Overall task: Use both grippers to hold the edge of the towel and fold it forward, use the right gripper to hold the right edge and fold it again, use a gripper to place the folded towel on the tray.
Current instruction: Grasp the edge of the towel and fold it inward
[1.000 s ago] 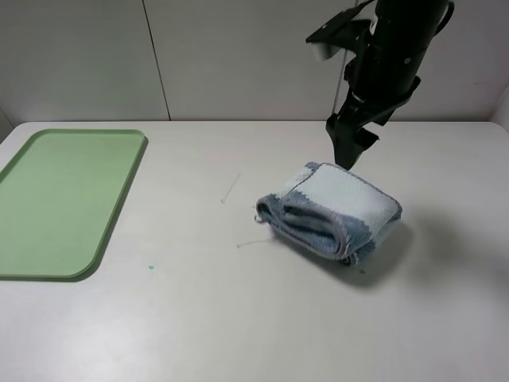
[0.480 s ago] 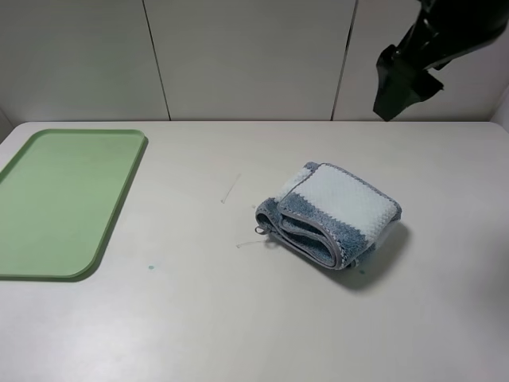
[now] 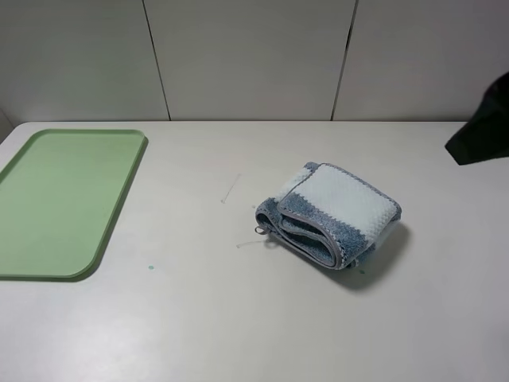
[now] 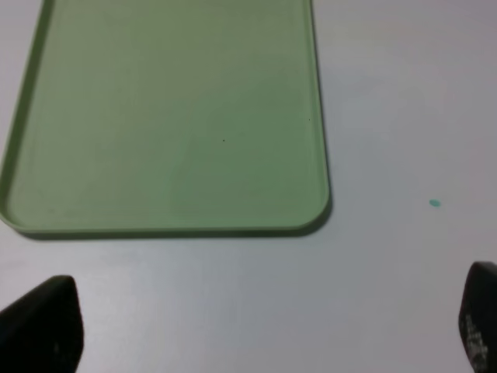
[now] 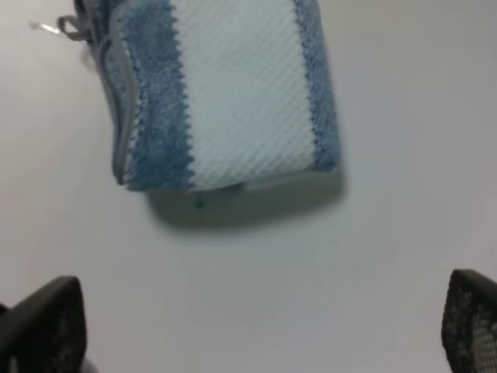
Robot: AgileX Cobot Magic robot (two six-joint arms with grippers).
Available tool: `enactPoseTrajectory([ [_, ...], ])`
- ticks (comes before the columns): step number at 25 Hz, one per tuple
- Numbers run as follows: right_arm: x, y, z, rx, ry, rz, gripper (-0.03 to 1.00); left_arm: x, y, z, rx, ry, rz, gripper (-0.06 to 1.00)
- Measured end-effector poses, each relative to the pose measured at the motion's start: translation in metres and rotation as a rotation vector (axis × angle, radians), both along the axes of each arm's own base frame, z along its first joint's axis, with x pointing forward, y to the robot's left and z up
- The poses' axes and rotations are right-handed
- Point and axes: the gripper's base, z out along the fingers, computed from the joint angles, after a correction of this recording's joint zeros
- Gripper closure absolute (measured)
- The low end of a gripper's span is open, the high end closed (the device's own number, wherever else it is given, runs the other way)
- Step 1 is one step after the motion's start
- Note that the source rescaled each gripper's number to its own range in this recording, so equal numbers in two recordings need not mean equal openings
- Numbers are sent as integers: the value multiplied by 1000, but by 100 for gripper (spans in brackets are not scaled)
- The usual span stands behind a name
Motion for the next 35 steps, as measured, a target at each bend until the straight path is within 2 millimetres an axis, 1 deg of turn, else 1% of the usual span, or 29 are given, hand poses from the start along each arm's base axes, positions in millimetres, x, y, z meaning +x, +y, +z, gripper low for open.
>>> enactPoseTrajectory([
  [4,-32,-18,-3,61,-38,-26,-3,0,0,0,0,0,0,-2],
  [12,-87,-50,-19,141,-142,-42,-3,0,0,0,0,0,0,-2],
  [15,-103,-63,-29,160,-187,-118,-3,0,0,0,0,0,0,-2],
  [20,-123,-79,-51,156,-247,-348,-3,0,0,0,0,0,0,-2],
  [26,-151,-83,-75,154,-362,-568,-3,0,0,0,0,0,0,-2],
  [29,-163,-81,-84,174,-435,-612,-3,0,0,0,0,0,0,-2],
  [31,-165,-80,-90,180,-450,-624,-3,0,0,0,0,0,0,-2],
  [35,-163,-81,-90,182,-480,-629,-3,0,0,0,0,0,0,-2],
])
